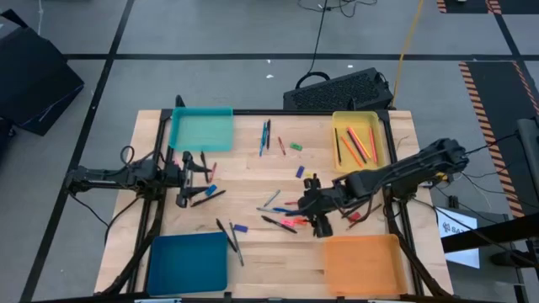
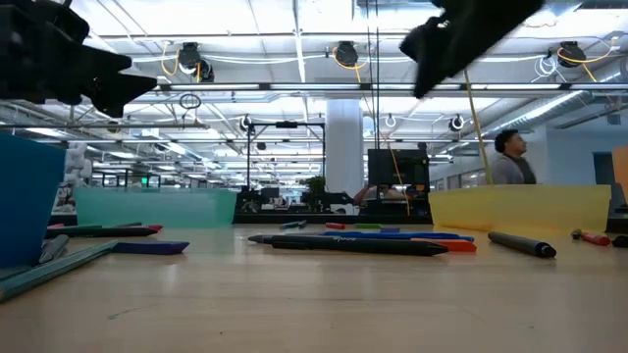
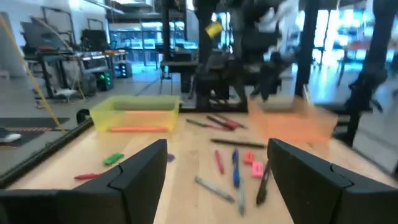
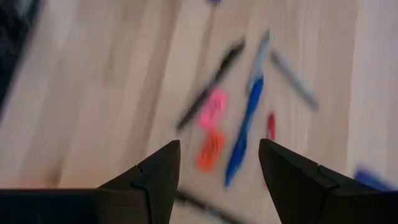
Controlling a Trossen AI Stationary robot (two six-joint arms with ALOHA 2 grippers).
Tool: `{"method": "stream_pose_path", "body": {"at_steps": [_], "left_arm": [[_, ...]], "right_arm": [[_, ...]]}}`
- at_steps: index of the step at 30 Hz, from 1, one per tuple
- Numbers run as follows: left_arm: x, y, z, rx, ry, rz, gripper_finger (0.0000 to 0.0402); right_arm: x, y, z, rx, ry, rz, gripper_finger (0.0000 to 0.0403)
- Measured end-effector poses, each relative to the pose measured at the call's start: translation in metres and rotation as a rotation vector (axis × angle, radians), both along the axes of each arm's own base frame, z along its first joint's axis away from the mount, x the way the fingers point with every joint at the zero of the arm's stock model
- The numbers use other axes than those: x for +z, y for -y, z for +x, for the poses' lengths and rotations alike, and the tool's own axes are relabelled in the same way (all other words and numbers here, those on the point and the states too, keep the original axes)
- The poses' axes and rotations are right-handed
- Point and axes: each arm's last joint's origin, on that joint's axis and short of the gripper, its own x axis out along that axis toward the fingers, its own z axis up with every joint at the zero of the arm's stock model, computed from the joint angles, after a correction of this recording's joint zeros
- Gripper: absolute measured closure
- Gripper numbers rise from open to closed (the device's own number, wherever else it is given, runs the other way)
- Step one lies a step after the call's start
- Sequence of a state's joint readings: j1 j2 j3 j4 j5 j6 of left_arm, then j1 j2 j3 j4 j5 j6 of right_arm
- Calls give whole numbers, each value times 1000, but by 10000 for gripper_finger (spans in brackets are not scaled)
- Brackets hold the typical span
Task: Sort crayons/erasers/pens/pencils in bins
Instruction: Put the brown pencil into the yellow bin
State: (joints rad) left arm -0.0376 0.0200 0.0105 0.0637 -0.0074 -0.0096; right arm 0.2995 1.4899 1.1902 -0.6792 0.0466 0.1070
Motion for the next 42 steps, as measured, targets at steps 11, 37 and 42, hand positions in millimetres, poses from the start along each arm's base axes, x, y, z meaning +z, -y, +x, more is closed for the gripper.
{"method": "stream_pose_path", "body": {"at_steps": [11,37,42], "left_arm": [[3,1,0,-46,16,-353,123],[12,1,-1,-97,96,-574,123],[12,1,-1,-98,94,-574,123]], "right_arm": [[-20,27,-109,77,-508,24,193],[-128,20,-128,-58,-940,-131,277],[-135,15,-125,-97,-932,-139,301]]}}
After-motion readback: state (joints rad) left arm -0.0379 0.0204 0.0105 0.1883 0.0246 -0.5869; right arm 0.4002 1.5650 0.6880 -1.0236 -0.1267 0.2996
